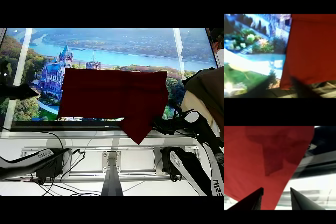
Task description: Fold the clothes and pants, and hang the long-sleeved shirts on hangers.
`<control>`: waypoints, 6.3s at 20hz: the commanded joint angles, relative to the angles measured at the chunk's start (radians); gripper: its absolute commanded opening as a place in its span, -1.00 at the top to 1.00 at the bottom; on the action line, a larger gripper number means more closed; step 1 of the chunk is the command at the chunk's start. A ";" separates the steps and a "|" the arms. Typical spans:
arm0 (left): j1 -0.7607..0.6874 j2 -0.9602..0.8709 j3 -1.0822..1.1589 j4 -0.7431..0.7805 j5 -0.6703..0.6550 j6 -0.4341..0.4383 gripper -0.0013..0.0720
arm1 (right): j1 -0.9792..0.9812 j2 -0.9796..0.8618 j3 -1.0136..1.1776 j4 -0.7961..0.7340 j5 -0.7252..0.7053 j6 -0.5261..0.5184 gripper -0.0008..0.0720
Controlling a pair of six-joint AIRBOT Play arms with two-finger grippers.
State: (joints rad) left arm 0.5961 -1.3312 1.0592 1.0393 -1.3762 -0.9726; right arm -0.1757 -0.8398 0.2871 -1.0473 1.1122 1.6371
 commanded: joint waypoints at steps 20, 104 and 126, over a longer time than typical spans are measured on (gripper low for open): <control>-0.140 -0.059 -0.349 0.007 0.132 0.008 -0.59 | 0.002 -0.063 0.152 0.076 -0.034 -0.166 0.95; -0.925 -0.259 0.388 -0.457 0.420 -0.212 0.92 | 0.407 -0.976 1.436 -0.397 0.102 -0.003 0.95; -0.529 -0.106 0.389 -0.163 0.117 -0.074 -0.92 | 0.462 -1.183 1.252 0.399 -0.003 -0.379 0.31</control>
State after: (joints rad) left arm -0.0444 -1.5116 1.4471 0.7639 -1.1263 -1.0504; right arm 0.1799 -2.0098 1.5249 -0.6861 1.1774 1.2881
